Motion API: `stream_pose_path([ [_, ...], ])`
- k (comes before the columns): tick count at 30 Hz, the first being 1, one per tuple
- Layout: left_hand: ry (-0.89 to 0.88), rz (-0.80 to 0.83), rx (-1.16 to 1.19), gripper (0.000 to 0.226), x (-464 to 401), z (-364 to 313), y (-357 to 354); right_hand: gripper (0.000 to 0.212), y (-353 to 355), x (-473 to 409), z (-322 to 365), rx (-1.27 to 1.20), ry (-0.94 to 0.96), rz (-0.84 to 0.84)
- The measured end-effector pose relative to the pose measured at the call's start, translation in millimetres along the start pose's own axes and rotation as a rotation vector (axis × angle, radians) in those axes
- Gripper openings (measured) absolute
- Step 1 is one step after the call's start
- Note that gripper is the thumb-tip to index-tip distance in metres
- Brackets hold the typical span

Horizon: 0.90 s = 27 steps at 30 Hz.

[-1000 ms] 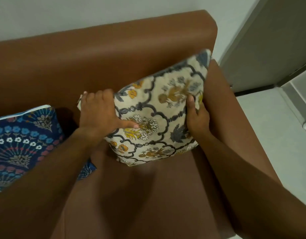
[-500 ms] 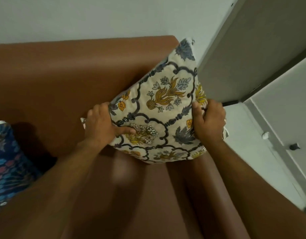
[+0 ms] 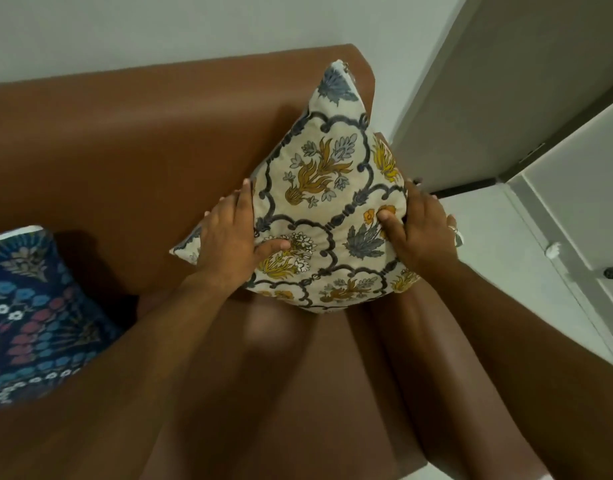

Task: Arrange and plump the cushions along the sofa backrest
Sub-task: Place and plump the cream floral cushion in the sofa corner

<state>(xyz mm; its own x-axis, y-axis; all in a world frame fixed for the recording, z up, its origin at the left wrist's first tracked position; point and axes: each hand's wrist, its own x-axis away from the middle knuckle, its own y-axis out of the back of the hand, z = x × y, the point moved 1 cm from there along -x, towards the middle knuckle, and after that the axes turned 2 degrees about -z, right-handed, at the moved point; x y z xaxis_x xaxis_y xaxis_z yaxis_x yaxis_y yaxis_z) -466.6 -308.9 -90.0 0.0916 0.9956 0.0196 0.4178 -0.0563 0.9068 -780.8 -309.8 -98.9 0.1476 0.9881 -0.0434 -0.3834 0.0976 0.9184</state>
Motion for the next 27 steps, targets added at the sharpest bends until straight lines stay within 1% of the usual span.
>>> stream_pose_path([
  [2, 0.047, -0.003, 0.028, 0.127, 12.2, -1.3, 13.1, 0.097, 14.1, 9.7, 10.8, -0.029, -0.032, -0.022],
  [4, 0.057, -0.01, 0.06, 0.121, 24.4, 3.0, 25.3, 0.092, 26.0, 29.8, 25.4, -0.096, -0.062, -0.105],
  [6, 0.056, 0.0, 0.061, 0.119, 38.0, 13.5, 41.8, 0.087, 34.4, 57.4, 54.6, -0.187, -0.07, -0.204],
  [8, 0.039, 0.027, 0.022, 0.118, 50.7, 30.2, 62.3, 0.085, 31.4, 89.7, 97.1, -0.289, -0.037, -0.242],
  [10, 0.023, 0.042, -0.042, 0.118, 68.0, 51.6, 90.5, 0.084, 15.3, 123.9, 148.0, -0.368, 0.074, -0.214],
  [11, 0.02, 0.043, -0.08, 0.118, 77.0, 66.2, 104.8, 0.083, 2.8, 138.5, 173.4, -0.371, 0.147, -0.198],
  [13, 0.028, 0.041, -0.152, 0.122, 90.2, 95.6, 131.6, 0.085, -21.1, 149.2, 208.0, -0.245, 0.254, -0.223],
  [15, 0.054, 0.088, -0.183, 0.126, 101.6, 126.3, 154.7, 0.097, -27.5, 126.9, 222.6, -0.085, 0.28, -0.302],
  [16, 0.054, 0.135, -0.173, 0.125, 104.5, 136.9, 156.5, 0.106, -22.9, 105.2, 219.6, -0.034, 0.238, -0.323],
  [17, 0.044, 0.195, -0.151, 0.122, 105.5, 143.4, 151.8, 0.115, -18.2, 78.6, 207.4, 0.0, 0.168, -0.305],
  [19, 0.057, 0.321, -0.048, 0.12, 101.8, 143.1, 120.2, 0.128, -0.2, 30.3, 171.5, 0.061, 0.068, -0.141],
  [20, 0.095, 0.357, 0.024, 0.124, 96.8, 141.0, 98.2, 0.129, 7.9, 14.3, 156.5, 0.089, 0.072, -0.051],
  [21, 0.141, 0.372, 0.101, 0.13, 89.5, 135.1, 74.7, 0.127, 15.5, 6.1, 143.2, 0.085, 0.111, 0.006],
  [23, 0.228, 0.35, 0.238, 0.139, 72.0, 124.2, 36.4, 0.115, 21.5, 6.8, 130.8, 0.01, 0.214, 0.019],
  [24, 0.248, 0.339, 0.291, 0.139, 64.4, 116.3, 19.6, 0.109, 18.1, 11.3, 122.8, -0.021, 0.216, 0.016],
  [25, 0.257, 0.322, 0.328, 0.135, 57.9, 108.4, 5.8, 0.106, 12.7, 17.0, 116.8, -0.038, 0.183, 0.006],
  [26, 0.262, 0.294, 0.345, 0.125, 52.6, 100.6, -3.7, 0.106, 5.6, 21.3, 111.2, -0.051, 0.135, -0.003],
  [27, 0.264, 0.25, 0.346, 0.109, 47.0, 93.6, -10.7, 0.107, 0.3, 25.5, 106.6, -0.055, 0.085, -0.009],
])
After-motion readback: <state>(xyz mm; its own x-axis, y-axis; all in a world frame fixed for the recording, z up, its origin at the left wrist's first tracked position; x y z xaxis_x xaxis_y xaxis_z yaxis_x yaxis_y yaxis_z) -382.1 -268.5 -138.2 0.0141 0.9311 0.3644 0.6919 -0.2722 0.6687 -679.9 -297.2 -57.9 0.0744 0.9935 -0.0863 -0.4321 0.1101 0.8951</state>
